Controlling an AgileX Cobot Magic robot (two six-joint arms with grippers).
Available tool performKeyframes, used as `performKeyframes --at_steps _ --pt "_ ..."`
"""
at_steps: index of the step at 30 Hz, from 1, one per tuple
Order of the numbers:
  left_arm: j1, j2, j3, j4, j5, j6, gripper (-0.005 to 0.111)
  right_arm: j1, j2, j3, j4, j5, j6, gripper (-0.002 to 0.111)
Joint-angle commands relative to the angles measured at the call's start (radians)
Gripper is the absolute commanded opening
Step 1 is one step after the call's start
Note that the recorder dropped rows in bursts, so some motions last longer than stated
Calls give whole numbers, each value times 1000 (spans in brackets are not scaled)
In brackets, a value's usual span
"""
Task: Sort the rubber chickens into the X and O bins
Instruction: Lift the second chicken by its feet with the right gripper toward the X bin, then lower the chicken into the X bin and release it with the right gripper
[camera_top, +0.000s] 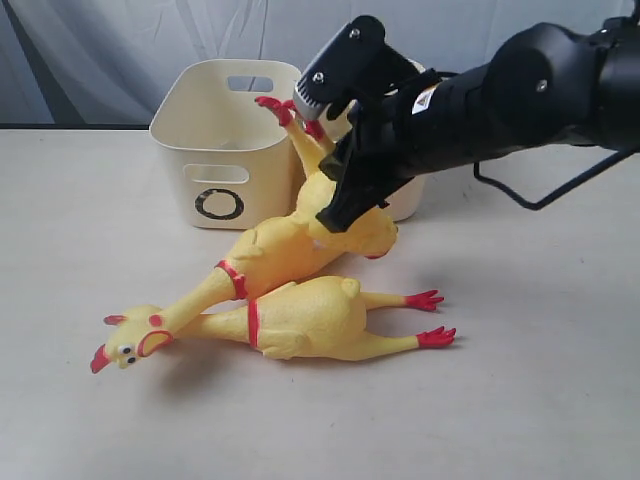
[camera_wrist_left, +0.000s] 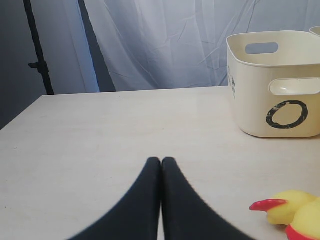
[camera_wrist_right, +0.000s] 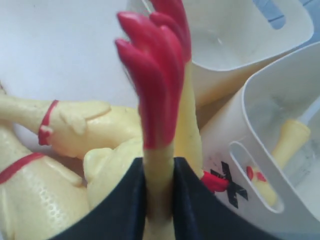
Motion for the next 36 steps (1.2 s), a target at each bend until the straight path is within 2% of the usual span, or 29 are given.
performKeyframes --at_steps 1,7,20,28,36 --pt "-2 -5 5 0 -4 0 0 1 -69 3 23 -24 2 -1" --pt "-2 -5 5 0 -4 0 0 1 -137 3 83 -127 2 -1" --pt "-2 -5 5 0 -4 0 0 -2 -144 3 86 -476 2 -1" --pt "-2 -5 5 4 -4 1 0 -6 -27 -6 86 -689 2 -1" --pt "-2 -5 5 4 -4 1 0 -8 149 -148 224 -749 -84 -1"
